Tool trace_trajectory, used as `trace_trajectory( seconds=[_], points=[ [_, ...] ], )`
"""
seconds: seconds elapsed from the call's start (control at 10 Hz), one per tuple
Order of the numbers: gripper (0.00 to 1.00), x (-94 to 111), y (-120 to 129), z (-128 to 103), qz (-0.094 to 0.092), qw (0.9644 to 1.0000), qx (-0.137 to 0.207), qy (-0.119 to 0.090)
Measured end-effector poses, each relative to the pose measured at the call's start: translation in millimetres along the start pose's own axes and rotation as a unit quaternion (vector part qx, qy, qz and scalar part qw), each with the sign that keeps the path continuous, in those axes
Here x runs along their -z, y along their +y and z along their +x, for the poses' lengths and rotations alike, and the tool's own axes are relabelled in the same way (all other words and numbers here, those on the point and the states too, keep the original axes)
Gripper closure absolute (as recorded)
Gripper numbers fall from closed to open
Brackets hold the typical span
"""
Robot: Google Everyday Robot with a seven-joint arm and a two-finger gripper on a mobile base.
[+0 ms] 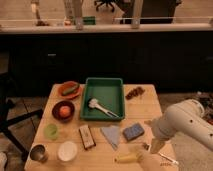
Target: Place banana in tray
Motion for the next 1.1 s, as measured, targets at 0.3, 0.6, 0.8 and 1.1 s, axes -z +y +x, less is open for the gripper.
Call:
trace_trajectory(
  seconds=[0.3, 0.6, 0.8, 1.1],
  points=[
    [0.2, 0, 0, 0, 0.0, 1.0, 0.0, 0.0],
    [0.2, -1, 1, -1, -0.001, 1.0, 0.001, -0.003],
    [0.2, -20, 17, -9, -0.006, 0.9999, 0.002, -0.016],
    [0.2, -54, 39, -26, -0.026, 0.9991, 0.006, -0.032]
  ],
)
